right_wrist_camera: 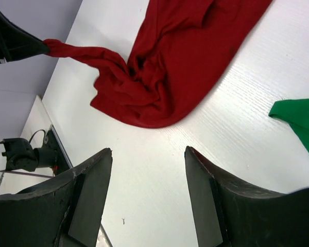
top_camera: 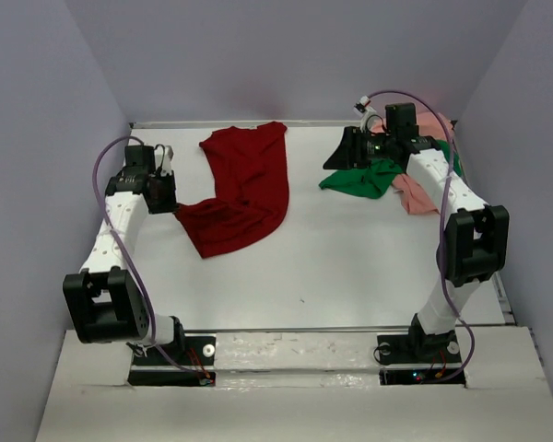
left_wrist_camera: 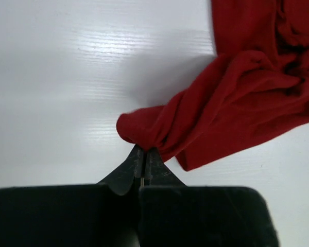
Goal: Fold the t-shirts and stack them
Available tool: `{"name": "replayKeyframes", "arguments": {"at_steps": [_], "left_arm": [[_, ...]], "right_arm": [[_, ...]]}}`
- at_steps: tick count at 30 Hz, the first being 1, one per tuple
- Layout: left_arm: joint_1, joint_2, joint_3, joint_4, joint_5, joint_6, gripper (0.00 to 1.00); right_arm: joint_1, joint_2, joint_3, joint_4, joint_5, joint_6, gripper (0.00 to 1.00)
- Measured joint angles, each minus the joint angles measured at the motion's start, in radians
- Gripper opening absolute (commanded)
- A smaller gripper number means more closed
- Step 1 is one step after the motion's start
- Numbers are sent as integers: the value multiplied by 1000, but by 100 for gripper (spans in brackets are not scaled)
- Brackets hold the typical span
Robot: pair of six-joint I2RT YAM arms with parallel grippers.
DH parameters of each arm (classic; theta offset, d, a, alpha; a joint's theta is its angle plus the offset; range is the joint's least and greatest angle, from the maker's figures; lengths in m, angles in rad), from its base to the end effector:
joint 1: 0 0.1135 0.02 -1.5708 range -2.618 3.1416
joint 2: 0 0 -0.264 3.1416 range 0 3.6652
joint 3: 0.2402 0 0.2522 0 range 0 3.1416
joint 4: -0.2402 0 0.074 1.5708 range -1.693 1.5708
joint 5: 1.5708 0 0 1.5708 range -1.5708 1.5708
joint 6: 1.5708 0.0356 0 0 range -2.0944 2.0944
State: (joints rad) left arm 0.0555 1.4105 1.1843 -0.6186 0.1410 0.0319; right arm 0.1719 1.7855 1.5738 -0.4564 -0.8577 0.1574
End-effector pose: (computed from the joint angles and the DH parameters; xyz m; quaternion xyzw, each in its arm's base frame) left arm 0.3024 0.0118 0.2959 0.0140 0.9327 -0.0503 0.3567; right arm 0.3941 0.0958 0.3184 -0.1873 0.8170 0.4341 0.3300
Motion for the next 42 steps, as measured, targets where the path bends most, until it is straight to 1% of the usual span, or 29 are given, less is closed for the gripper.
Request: {"name": "replayKeyframes", "arguments": {"at_steps": [2, 5, 13, 14, 16, 21, 25, 26, 27, 28, 29, 30, 33, 34, 35, 36, 38, 42], "left_arm": [[5, -18, -11, -8, 2, 1, 0], [-3, 5, -13, -25, 21, 12, 0], [-19, 182, -6, -75, 117, 43, 0], [-21, 209, 4, -84, 132, 46, 0], [-22, 235, 23, -93, 150, 47, 0], [-26, 283, 75, -83, 225, 50, 0], [-28, 294, 75, -77, 237, 50, 0], [-28, 294, 75, -76, 237, 50, 14], [-29, 294, 74, -74, 238, 51, 38], [-29, 294, 74, -71, 242, 54, 77], [-29, 294, 72, -66, 243, 58, 95], [-29, 294, 72, -66, 243, 63, 99], [-29, 294, 72, -61, 224, 61, 99], [-29, 294, 72, -61, 217, 61, 99], [-29, 294, 72, -60, 213, 61, 99], [-31, 294, 73, -60, 206, 61, 99], [-34, 296, 82, -68, 196, 61, 99], [-43, 322, 159, -85, 208, 68, 99]], "right_arm": [[0, 8, 0, 0, -5, 5, 63], [0, 29, 3, -6, -14, 9, 63], [8, 96, 16, -37, -43, 19, 63], [12, 101, 16, -37, -51, 19, 61], [24, 112, 16, -37, -69, 19, 60], [106, 180, 36, -38, -116, 19, 61], [203, 271, 94, -37, -190, 22, 61], [219, 289, 104, -35, -213, 23, 61], [241, 308, 113, -34, -236, 23, 61], [265, 325, 114, -34, -255, 22, 61], [279, 334, 114, -37, -264, 20, 61], [296, 342, 114, -39, -268, 14, 61], [327, 342, 113, -41, -268, -3, 61], [330, 338, 113, -42, -261, -8, 58], [331, 332, 111, -41, -241, -16, 36], [331, 325, 106, -37, -227, -20, 26], [330, 306, 89, -29, -196, -25, 0], [327, 290, 80, -21, -155, -25, 0]]}}
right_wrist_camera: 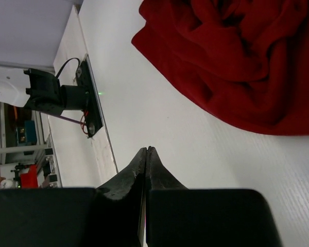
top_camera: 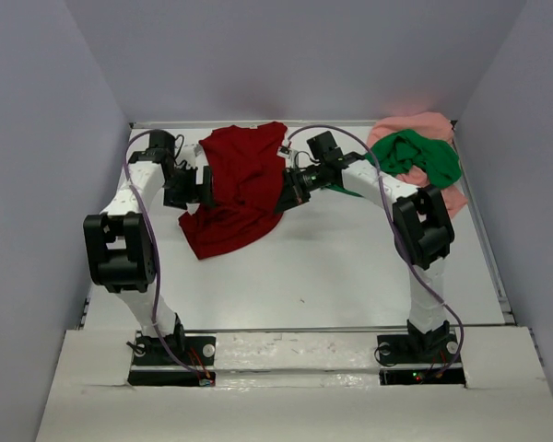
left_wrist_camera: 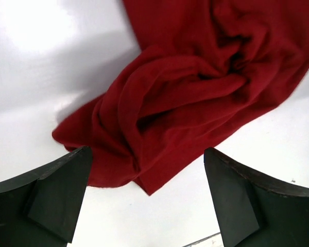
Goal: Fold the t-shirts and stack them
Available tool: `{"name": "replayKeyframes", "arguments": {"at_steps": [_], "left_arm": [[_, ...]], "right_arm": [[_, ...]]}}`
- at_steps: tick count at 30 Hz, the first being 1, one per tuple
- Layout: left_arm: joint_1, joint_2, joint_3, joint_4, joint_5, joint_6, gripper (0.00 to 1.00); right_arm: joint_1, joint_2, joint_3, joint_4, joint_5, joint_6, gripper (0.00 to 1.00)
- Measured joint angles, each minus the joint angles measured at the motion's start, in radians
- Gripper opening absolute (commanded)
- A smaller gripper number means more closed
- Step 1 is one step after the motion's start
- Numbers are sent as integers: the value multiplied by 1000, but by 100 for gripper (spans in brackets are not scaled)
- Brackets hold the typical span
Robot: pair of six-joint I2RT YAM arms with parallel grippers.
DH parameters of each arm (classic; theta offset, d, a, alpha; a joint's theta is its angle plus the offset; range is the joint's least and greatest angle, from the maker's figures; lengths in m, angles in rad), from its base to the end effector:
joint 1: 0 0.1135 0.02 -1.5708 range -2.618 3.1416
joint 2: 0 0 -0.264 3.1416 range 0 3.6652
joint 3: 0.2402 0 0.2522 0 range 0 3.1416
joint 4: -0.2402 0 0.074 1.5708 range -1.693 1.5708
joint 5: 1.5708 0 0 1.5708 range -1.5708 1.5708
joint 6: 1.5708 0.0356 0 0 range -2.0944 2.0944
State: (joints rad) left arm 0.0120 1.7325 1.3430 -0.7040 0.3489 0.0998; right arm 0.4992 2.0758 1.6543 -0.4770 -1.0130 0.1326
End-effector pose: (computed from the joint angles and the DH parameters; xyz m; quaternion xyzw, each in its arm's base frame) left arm 0.3614 -0.0078 0.2411 0.0830 0.9542 -0.1554 0.2419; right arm 0.3838 0.2437 0.2264 -0.3078 0.7825 0.5249 0.1319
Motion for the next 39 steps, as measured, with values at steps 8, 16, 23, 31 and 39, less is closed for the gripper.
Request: {"name": "replayKeyframes", "arguments": {"at_steps": [8, 16, 23, 31, 39], "left_arm": [[-36, 21, 213, 33, 101, 37, 99], [-92, 156, 370, 158, 138, 19, 99], [-167, 406, 446, 193, 136, 2, 99], [-235, 481, 486, 217, 93, -34, 99], [-251, 537, 655, 282, 34, -82, 96]], "right_arm": [[5, 0, 0, 10, 47, -5, 0], [13, 0, 0, 13, 80, -14, 0], [13, -14, 0, 12, 101, -26, 0], [13, -114, -2, 13, 128, -56, 0], [13, -155, -2, 9, 135, -80, 0]]}}
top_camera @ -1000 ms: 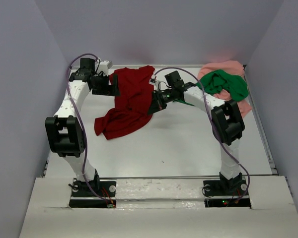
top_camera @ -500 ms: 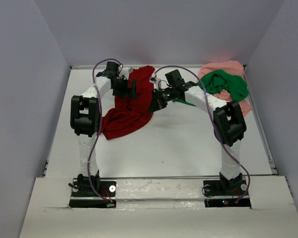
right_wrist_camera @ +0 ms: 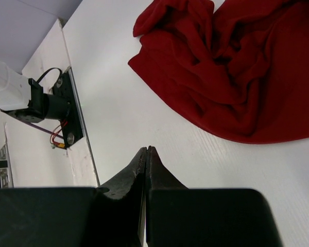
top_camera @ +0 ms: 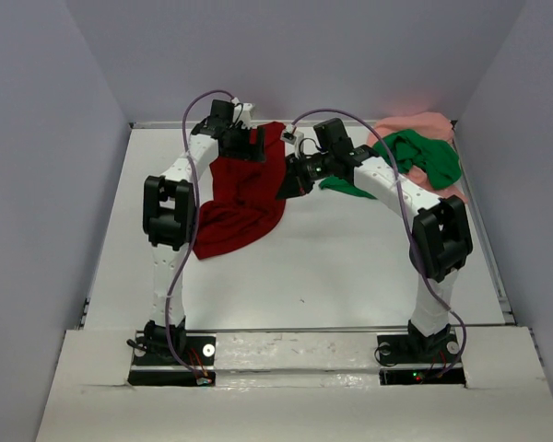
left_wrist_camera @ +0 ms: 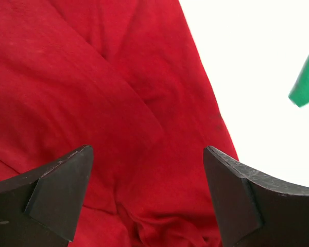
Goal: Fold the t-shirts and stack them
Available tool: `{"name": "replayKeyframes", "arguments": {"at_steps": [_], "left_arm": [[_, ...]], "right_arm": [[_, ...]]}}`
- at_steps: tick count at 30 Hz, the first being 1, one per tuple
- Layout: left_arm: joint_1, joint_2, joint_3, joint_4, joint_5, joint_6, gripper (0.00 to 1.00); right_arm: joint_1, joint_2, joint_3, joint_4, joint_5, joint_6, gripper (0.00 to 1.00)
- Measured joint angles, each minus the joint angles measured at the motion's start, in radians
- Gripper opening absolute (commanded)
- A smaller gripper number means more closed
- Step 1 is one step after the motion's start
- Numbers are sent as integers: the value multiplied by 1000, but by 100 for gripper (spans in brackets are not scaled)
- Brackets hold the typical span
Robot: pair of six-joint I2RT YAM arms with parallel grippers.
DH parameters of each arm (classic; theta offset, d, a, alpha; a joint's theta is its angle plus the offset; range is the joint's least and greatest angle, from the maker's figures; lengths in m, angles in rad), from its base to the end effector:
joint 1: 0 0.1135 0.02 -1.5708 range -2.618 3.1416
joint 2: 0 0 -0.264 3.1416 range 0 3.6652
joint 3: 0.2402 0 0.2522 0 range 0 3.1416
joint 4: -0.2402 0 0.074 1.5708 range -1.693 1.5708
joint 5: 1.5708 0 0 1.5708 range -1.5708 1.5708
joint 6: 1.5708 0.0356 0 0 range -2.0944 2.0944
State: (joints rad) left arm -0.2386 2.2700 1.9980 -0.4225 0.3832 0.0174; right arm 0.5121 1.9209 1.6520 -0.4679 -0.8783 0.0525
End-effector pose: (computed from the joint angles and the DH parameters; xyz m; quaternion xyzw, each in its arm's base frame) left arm 0.5062 -0.1368 0.2390 0.1936 0.8714 -0.2174 0.3949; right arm 0.3652 0.2367 0.2893 -0.3562 0.7666 0.4755 0.2438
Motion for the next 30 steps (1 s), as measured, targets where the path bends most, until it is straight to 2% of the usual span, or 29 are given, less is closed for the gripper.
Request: {"name": "replayKeyframes", "arguments": {"at_steps": [2, 4, 5, 6, 8, 12, 21, 24, 28, 29, 30], "left_arm": [[-2, 22, 19, 4, -24, -13, 96], [-4, 43, 29, 3, -64, -23, 96], [-5, 48, 30, 3, -68, -23, 96], [-6, 55, 30, 1, -85, -26, 96], [-11, 65, 29, -5, -113, -31, 96], [-24, 66, 28, -2, -147, -39, 93], [-67, 65, 12, 2, -212, -48, 80], [-79, 68, 12, -3, -236, -49, 70], [-89, 77, 13, -8, -256, -49, 45], [-90, 82, 13, -10, -261, -50, 33], [-92, 88, 14, -11, -263, -49, 27]], "right_arm": [[0, 0, -2, -4, 1, -5, 2], [0, -3, -7, -4, 7, -8, 23], [0, -6, -12, -5, 10, -8, 23], [0, -9, -15, -9, 18, -17, 33], [0, -12, -16, -12, 27, -20, 38], [0, -17, -16, -15, 37, -20, 41], [0, -21, -16, -18, 37, -19, 42], [0, -28, -16, -18, 37, -19, 42], [-5, -34, -16, -18, 36, -19, 42], [-7, -35, -16, -18, 36, -19, 42], [-9, -37, -16, -18, 36, -19, 42]]}}
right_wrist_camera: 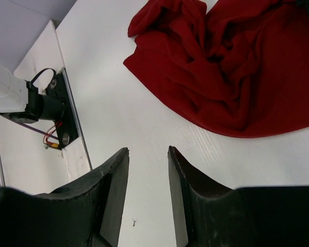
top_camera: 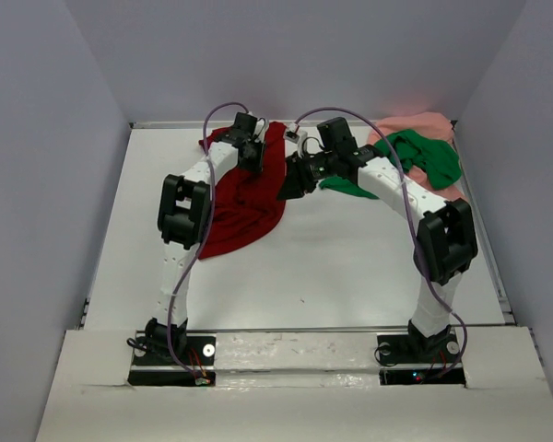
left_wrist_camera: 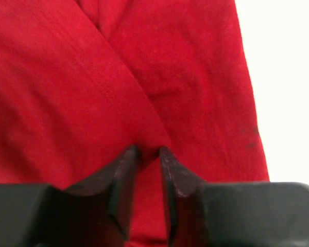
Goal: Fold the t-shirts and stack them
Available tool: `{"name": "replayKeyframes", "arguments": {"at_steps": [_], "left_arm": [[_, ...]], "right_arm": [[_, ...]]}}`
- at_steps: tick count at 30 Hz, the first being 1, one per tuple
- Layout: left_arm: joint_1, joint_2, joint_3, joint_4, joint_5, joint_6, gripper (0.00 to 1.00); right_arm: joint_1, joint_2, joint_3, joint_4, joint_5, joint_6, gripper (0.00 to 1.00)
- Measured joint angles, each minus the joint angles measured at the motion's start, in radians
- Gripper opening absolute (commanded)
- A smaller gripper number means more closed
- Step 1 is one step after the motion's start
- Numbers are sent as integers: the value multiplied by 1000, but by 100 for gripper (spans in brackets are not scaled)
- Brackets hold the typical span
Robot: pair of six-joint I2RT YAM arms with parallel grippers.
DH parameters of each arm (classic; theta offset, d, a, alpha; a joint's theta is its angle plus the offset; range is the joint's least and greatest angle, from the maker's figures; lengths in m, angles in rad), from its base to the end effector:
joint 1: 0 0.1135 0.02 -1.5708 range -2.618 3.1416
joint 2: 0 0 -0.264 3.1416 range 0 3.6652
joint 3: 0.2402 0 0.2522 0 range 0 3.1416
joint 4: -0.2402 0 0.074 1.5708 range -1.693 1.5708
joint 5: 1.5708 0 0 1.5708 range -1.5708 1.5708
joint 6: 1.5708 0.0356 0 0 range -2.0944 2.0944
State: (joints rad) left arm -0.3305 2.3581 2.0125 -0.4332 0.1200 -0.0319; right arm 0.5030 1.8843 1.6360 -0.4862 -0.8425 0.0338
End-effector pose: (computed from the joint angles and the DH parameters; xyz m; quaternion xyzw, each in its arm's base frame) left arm 0.5053 -0.1779 0.1965 0.1599 0.9073 -0.1238 0.3688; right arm 0.3605 0.2287 0.2971 -0.3553 0.7725 0.4586 0.2582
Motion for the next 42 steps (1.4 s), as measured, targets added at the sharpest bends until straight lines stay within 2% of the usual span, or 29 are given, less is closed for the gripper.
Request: {"name": "replayKeyframes", "arguments": {"at_steps": [1, 5, 16, 21, 34, 42], "left_arm": [[-2, 6, 1, -2, -5, 1, 17], [-3, 33, 5, 0, -19, -2, 0], [-1, 35, 39, -26, -86, 0, 0], [37, 20, 41, -39, -118, 3, 0], [294, -288, -36, -24, -179, 40, 0], [370, -312, -100, -14, -181, 77, 0]], "right_arm": [[-2, -2, 0, 0, -2, 0, 42], [-11, -8, 0, 0, -6, 1, 42], [-32, -38, -3, 0, -22, 8, 42], [-32, -38, -13, -1, -29, 11, 42], [-32, -28, -16, -1, -55, 18, 42], [-32, -27, -17, -1, -56, 19, 42]]}}
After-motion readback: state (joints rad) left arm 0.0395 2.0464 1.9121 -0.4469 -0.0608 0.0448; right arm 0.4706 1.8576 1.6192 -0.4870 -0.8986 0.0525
